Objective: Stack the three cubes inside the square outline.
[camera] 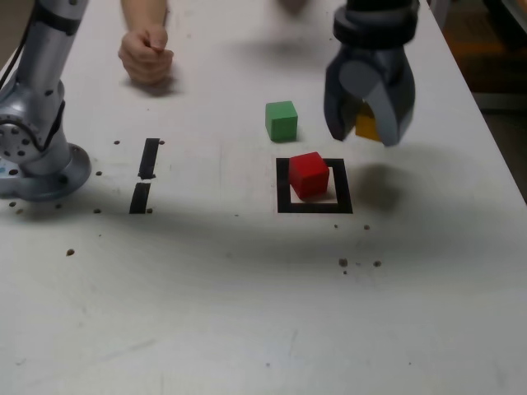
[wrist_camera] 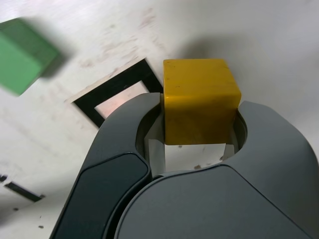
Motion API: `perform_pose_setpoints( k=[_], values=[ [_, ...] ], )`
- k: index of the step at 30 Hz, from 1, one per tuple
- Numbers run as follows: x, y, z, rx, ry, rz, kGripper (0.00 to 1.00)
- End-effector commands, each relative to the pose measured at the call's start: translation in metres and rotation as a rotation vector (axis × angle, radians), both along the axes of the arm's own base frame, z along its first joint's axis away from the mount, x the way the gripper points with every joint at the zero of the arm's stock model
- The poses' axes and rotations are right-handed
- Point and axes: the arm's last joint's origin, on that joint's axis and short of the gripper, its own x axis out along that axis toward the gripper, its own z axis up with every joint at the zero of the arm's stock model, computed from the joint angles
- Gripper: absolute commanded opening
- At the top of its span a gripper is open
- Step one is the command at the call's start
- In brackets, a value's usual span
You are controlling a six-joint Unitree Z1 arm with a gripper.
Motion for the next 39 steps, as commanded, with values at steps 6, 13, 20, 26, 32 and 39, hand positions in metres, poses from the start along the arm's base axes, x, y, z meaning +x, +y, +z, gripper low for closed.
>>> perform_pose_setpoints(
  k=[6, 13, 20, 26, 32, 39],
  values=[
    [-0.035, -0.005, 0.016, -0.002, 0.003, 0.082, 0.12],
    [-0.052, -0.016, 0.011, -0.017, 0.009, 0.204, 0.12],
    [-0.055, -0.020, 0.004, -0.020, 0.028, 0.313, 0.13],
    [-0.054, -0.020, 0.001, -0.016, 0.039, 0.351, 0.15],
    [-0.053, -0.022, -0.009, -0.032, 0.055, 0.355, 0.17],
    [-0.055, -0.025, -0.021, -0.056, 0.072, 0.359, 0.20]
  ],
)
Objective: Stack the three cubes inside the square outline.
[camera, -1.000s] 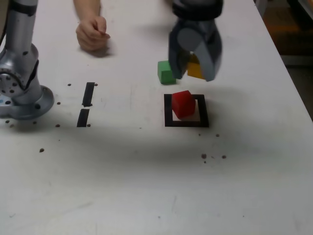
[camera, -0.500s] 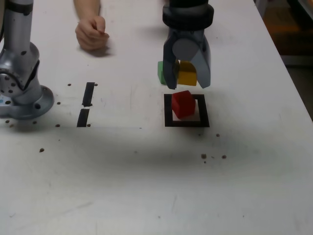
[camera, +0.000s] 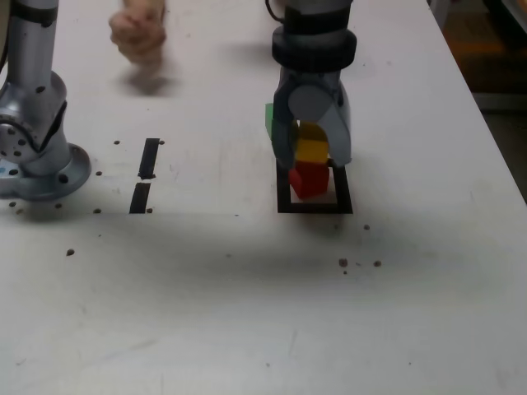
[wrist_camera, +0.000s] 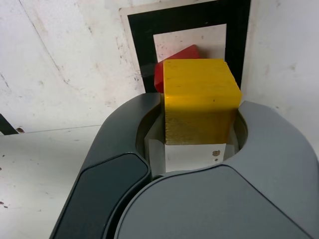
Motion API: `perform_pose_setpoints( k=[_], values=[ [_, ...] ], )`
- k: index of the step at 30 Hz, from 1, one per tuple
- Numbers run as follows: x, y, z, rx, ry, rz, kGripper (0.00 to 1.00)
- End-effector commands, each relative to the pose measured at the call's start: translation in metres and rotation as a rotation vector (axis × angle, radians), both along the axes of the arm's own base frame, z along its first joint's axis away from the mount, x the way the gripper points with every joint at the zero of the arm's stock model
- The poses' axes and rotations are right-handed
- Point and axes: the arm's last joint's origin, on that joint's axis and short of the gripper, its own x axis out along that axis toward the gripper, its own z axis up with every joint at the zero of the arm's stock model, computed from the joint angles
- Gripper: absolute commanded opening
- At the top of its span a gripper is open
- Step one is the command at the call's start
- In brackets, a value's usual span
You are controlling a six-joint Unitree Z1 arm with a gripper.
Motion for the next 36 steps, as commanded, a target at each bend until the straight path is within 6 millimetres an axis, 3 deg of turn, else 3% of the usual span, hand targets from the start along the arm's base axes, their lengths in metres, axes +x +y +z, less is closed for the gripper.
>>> perform_pose_setpoints(
  k=[1, 17, 25, 32, 36],
  values=[
    [-0.0006, -0.0003, -0.0013, -0.004, 0.003, 0.003, 0.21],
    [-0.0006, -0.0006, -0.0051, -0.006, 0.003, 0.006, 0.37],
    [0.0001, -0.0013, -0.0067, -0.021, 0.008, 0.000, 0.53],
    [0.0006, -0.0021, -0.0069, -0.037, 0.008, -0.009, 0.57],
    [-0.0002, -0.0024, -0.0052, -0.043, 0.004, -0.021, 0.69]
  ],
)
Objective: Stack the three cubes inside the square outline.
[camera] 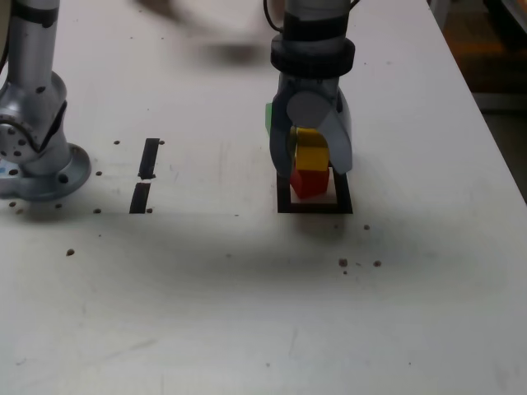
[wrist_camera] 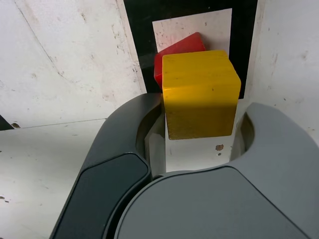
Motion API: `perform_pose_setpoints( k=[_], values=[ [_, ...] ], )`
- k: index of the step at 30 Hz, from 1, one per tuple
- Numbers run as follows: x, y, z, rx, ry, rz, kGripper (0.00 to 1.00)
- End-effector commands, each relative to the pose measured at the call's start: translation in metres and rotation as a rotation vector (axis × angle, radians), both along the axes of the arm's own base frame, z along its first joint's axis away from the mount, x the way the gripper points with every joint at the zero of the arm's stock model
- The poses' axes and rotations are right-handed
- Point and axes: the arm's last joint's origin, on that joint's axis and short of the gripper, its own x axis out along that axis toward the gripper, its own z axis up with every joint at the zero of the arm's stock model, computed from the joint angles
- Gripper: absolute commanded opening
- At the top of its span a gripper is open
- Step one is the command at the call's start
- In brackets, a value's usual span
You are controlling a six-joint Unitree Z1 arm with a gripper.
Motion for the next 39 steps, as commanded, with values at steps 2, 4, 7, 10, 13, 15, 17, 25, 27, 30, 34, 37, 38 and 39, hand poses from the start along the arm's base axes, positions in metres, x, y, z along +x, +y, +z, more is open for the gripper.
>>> perform_pose_setpoints(
  k=[2, 4, 7, 10, 13, 15, 17, 25, 27, 30, 34, 37, 38, 39],
  values=[
    [-0.002, 0.000, 0.004, 0.001, -0.007, -0.008, 0.76],
    [-0.004, 0.000, 0.008, 0.009, -0.016, -0.012, 0.82],
    [-0.010, 0.002, 0.019, 0.037, -0.035, -0.012, 0.88],
    [-0.018, 0.004, 0.034, 0.079, -0.068, -0.007, 0.94],
    [-0.029, 0.007, 0.053, 0.125, -0.105, 0.000, 0.98],
    [-0.039, 0.011, 0.063, 0.154, -0.114, 0.008, 0.99],
    [-0.049, 0.016, 0.069, 0.176, -0.102, 0.019, 1.00],
    [-0.073, 0.043, 0.058, 0.218, -0.002, 0.071, 1.00],
    [-0.073, 0.050, 0.054, 0.242, 0.010, 0.064, 1.00],
    [-0.068, 0.060, 0.048, 0.279, 0.023, 0.051, 1.00],
    [-0.060, 0.076, 0.036, 0.295, 0.053, 0.052, 0.99],
    [-0.052, 0.090, 0.024, 0.284, 0.082, 0.057, 0.97],
    [-0.050, 0.093, 0.020, 0.277, 0.090, 0.059, 0.97],
    [-0.048, 0.096, 0.016, 0.269, 0.098, 0.060, 0.97]
  ],
)
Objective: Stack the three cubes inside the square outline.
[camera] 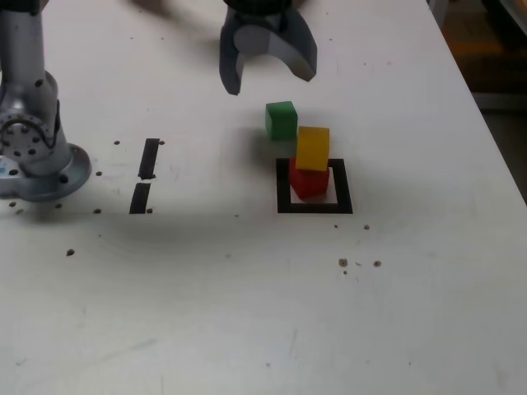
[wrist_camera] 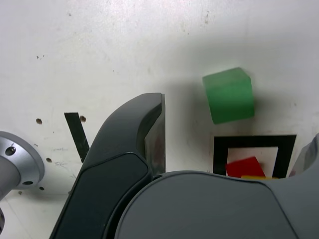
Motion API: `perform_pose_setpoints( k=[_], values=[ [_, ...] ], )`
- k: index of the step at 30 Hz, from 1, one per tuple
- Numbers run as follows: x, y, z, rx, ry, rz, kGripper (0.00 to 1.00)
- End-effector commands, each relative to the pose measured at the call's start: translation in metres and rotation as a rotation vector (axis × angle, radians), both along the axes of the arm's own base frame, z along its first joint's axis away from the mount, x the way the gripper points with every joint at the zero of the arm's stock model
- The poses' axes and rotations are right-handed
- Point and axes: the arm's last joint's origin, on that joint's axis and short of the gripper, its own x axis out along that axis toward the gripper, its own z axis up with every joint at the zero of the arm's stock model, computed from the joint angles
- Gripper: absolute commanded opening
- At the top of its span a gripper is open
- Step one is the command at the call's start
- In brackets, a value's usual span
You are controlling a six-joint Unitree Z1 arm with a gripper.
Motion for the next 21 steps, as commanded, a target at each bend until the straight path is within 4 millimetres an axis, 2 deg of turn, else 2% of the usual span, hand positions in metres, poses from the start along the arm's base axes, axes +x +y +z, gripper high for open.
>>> perform_pose_setpoints(
  k=[1, 10, 21],
  values=[
    [0.006, 0.007, -0.009, -0.020, 0.015, 0.004, 0.96],
    [0.025, 0.025, -0.040, -0.116, 0.029, -0.003, 0.99],
    [0.036, 0.031, -0.055, -0.212, 0.027, -0.010, 0.95]
  ],
)
